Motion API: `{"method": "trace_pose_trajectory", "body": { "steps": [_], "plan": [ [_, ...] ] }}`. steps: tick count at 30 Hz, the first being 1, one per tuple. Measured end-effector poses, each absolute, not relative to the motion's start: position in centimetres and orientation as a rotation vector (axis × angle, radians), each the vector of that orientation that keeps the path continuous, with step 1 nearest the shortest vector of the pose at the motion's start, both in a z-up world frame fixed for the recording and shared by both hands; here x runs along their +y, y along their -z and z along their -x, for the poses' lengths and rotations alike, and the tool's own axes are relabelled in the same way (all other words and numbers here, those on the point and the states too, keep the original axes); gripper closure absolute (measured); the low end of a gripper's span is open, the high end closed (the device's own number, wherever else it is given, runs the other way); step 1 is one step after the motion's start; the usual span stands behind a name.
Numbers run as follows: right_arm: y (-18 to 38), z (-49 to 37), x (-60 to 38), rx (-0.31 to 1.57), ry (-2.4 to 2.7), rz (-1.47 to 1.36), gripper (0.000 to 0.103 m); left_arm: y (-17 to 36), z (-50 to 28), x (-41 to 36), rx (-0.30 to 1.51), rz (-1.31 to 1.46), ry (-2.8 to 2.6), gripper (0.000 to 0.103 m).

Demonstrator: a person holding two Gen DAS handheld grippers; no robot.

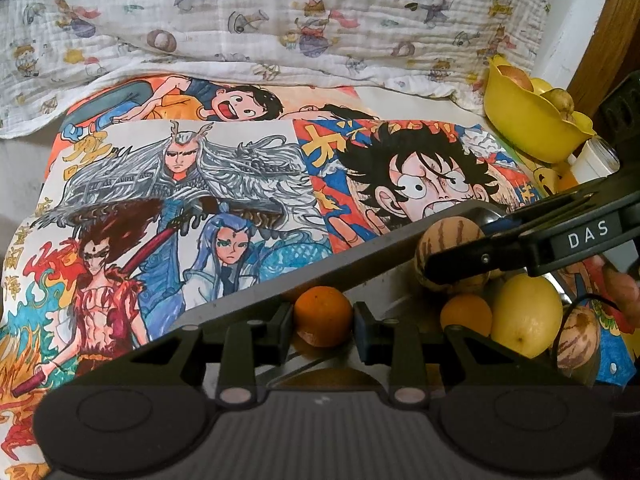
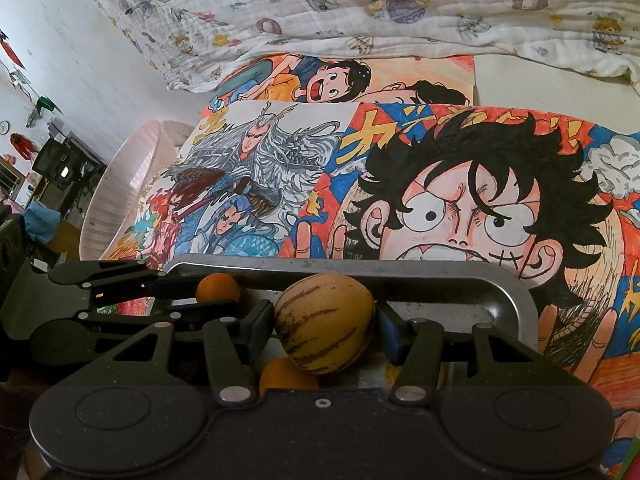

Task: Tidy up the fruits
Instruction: 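Carry the orange with the left tool while the right tool carries the melon over the tray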

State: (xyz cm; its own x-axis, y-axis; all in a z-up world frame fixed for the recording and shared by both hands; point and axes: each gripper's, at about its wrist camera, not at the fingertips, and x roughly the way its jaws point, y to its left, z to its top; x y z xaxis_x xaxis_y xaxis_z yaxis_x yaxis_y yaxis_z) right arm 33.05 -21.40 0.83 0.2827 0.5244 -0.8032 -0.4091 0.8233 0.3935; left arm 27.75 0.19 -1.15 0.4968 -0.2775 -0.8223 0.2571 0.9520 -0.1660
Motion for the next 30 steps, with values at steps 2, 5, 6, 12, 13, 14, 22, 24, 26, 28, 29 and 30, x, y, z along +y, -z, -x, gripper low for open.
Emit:
{"method": "trace_pose_trajectory", "body": {
  "steps": [2,5,6,12,13,14,22,24,26,28,29,30],
  "plan": [
    [-0.81,-33.04,-21.42,1.122,-0.627,-0.118,0.046,1.14,-27.75,0.20,1.000,0.022,0.324,0.068],
    [-0.82,-33.03,-21.43,1.122,-0.627,-0.119,0.046,1.14,-27.75,0.20,1.000,0.022,0.324,0.068],
    [-0.83,-33.01,-21.42,1.122,-0.627,-0.120,0.046,1.15,-27.76,0.21,1.000,0.022,0.325,0.068],
    [-0.82,-32.96,-21.41,1.122,-0.627,-0.120,0.045,1.18,-27.74,0.26,1.001,0.026,0.322,0.068],
    [-0.82,-32.95,-21.41,1.122,-0.627,-0.119,0.045,1.19,-27.74,0.29,1.001,0.026,0.321,0.068],
    [-0.82,-32.96,-21.41,1.122,-0.626,-0.119,0.045,1.19,-27.75,0.31,1.001,0.026,0.321,0.068],
    [-1.16,-32.93,-21.63,1.109,-0.626,-0.120,0.042,1.09,-27.67,0.42,1.007,0.048,0.310,0.056],
    [-1.30,-32.95,-21.80,1.105,-0.623,-0.125,0.042,1.08,-27.65,0.37,1.009,0.057,0.306,0.055],
    [-1.46,-32.94,-21.92,1.103,-0.621,-0.128,0.042,1.02,-27.58,0.36,1.008,0.057,0.304,0.053],
    [-1.60,-32.87,-22.07,1.098,-0.620,-0.128,0.041,0.95,-27.50,0.35,1.006,0.057,0.303,0.051],
    [-1.64,-32.86,-22.13,1.096,-0.619,-0.131,0.040,0.91,-27.45,0.39,1.005,0.057,0.301,0.049],
    [-1.70,-32.83,-22.19,1.094,-0.618,-0.134,0.040,0.87,-27.39,0.44,1.004,0.057,0.299,0.049]
  ]
}}
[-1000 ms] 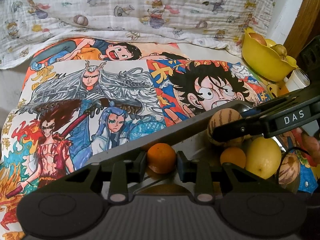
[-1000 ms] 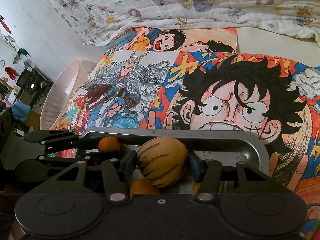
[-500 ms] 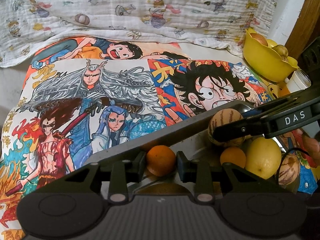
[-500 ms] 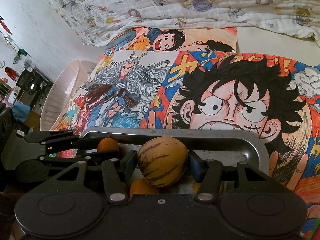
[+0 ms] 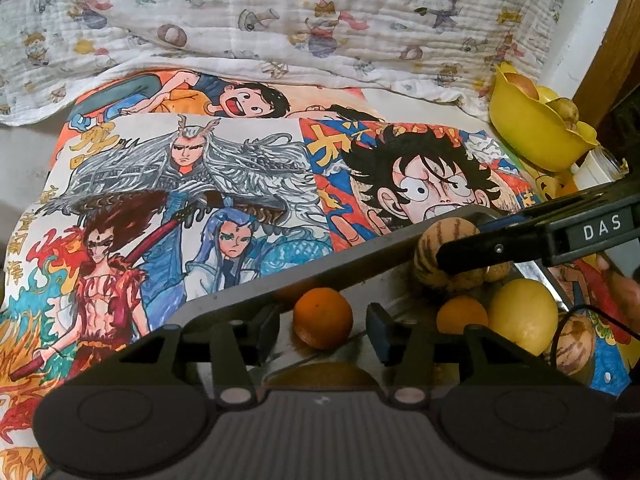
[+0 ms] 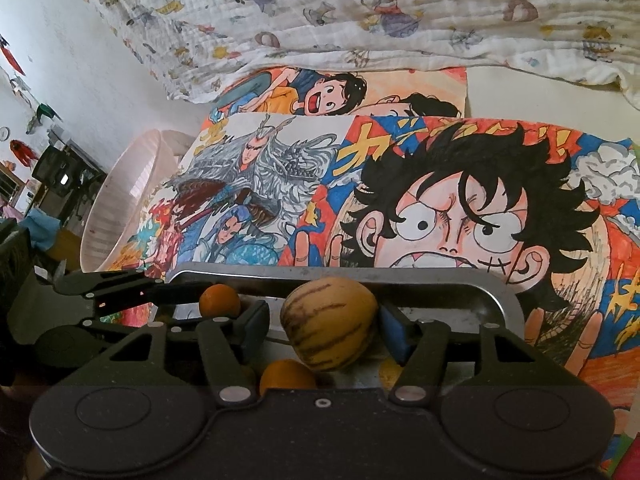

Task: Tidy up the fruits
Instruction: 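Carry the orange with the left tool while the right tool carries the melon over the tray, then open the left gripper to drop the orange into the tray while the right releases the melon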

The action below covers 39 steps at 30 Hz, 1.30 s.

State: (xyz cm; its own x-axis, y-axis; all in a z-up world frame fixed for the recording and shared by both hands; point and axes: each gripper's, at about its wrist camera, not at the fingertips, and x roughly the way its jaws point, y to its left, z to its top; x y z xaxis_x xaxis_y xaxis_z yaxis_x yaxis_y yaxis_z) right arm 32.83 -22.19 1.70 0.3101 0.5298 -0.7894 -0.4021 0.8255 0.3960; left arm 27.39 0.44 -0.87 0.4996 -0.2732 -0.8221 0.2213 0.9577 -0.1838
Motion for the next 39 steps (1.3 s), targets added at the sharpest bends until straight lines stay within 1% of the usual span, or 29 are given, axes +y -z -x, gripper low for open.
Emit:
{"method": "trace_pose_trajectory", "body": {
  "steps": [6,9,20,22,28,32,39],
  "plan": [
    [-1.8,-32.7,-22.4,1.089,-0.615,-0.141,0.038,0.4,-27.1,0.5,0.996,0.060,0.288,0.044],
    [-2.0,-32.6,-22.5,1.082,-0.614,-0.148,0.035,0.1,-26.9,0.6,0.991,0.061,0.281,0.040],
    [-4.7,-32.6,-23.1,1.002,-0.605,-0.129,0.021,-1.6,-25.9,0.8,0.936,0.061,0.252,0.020],
    [-5.5,-32.7,-23.2,0.971,-0.601,-0.110,0.019,-1.8,-25.8,0.9,0.928,0.067,0.242,0.018],
    [-7.3,-33.1,-23.9,0.899,-0.575,-0.078,0.017,-2.3,-25.4,1.3,0.903,0.100,0.198,0.012],
    [-8.3,-33.0,-24.8,0.864,-0.563,-0.078,0.013,-2.8,-24.9,1.5,0.874,0.115,0.166,0.006],
    [-9.2,-31.6,-26.3,0.835,-0.550,-0.081,0.010,-3.6,-24.4,1.6,0.840,0.153,0.122,0.003]
  ]
}}
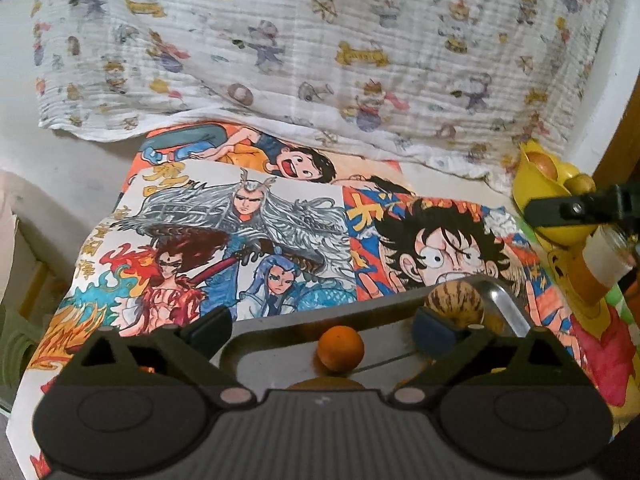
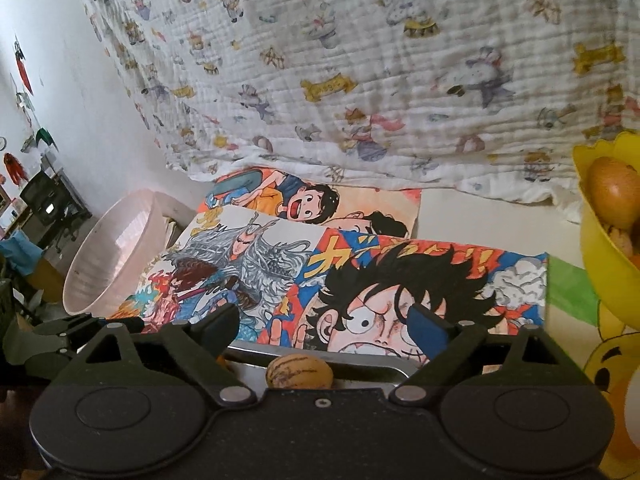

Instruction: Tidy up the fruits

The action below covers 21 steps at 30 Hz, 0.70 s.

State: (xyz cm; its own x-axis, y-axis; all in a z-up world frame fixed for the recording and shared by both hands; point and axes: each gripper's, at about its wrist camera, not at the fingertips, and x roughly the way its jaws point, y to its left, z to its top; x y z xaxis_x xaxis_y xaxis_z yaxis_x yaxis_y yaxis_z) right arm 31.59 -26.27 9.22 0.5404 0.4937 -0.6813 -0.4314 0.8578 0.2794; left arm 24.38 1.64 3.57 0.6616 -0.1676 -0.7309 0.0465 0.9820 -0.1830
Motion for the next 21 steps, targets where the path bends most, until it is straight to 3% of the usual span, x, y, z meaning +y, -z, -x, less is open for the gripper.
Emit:
{"method": "trace_pose_trajectory", "body": {
  "steps": [21],
  "plan": [
    [-9.1,-23.7,-27.8,0.771,-0.552,-0.082,0.003,-5.5,-19.0,1.4,0.773,0.188,0.080,0.001]
  ]
}}
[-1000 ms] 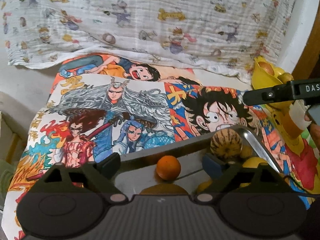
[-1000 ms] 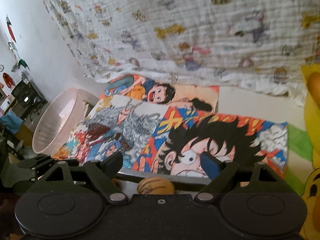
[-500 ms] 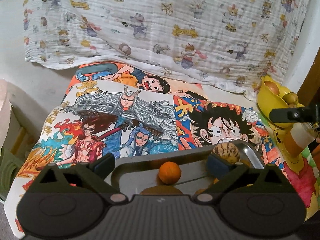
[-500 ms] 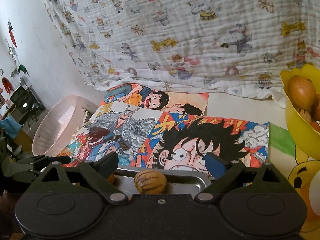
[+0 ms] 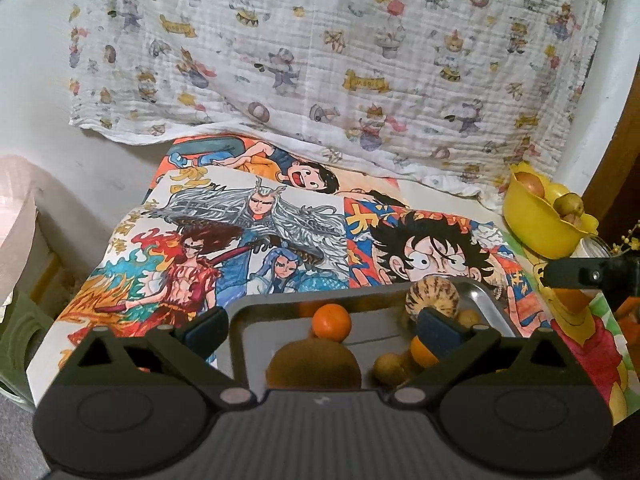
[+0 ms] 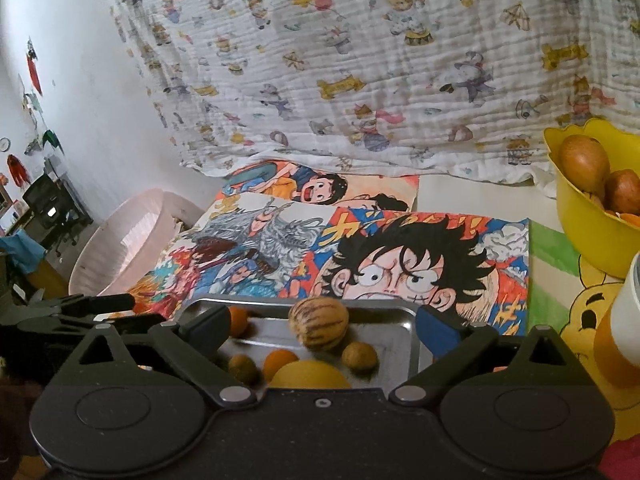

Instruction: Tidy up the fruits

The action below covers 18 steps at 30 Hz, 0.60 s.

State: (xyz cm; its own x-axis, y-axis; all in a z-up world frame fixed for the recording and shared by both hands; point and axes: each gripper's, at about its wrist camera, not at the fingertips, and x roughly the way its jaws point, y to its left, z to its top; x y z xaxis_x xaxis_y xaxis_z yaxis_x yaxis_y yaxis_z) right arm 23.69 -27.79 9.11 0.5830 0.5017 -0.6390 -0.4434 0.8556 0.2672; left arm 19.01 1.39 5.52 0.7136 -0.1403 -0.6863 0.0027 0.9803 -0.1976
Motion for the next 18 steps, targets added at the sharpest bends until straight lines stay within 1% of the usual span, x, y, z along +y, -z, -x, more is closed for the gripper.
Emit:
{"method": "trace_pose_trajectory", "body": {
  "steps": [12,18],
  "plan": [
    [-8.6,-18.9,-27.9,0.706,-0.569,-0.084,0.001,-5.7,-15.3,0.3,0.734,0.197,0.060,0.001],
    [-8.0,-16.8,-28.4,0.661,-0.557,-0.134,0.001,-5.2,-13.0,0.3,0.716,0.222,0.024,0.001]
  ]
}}
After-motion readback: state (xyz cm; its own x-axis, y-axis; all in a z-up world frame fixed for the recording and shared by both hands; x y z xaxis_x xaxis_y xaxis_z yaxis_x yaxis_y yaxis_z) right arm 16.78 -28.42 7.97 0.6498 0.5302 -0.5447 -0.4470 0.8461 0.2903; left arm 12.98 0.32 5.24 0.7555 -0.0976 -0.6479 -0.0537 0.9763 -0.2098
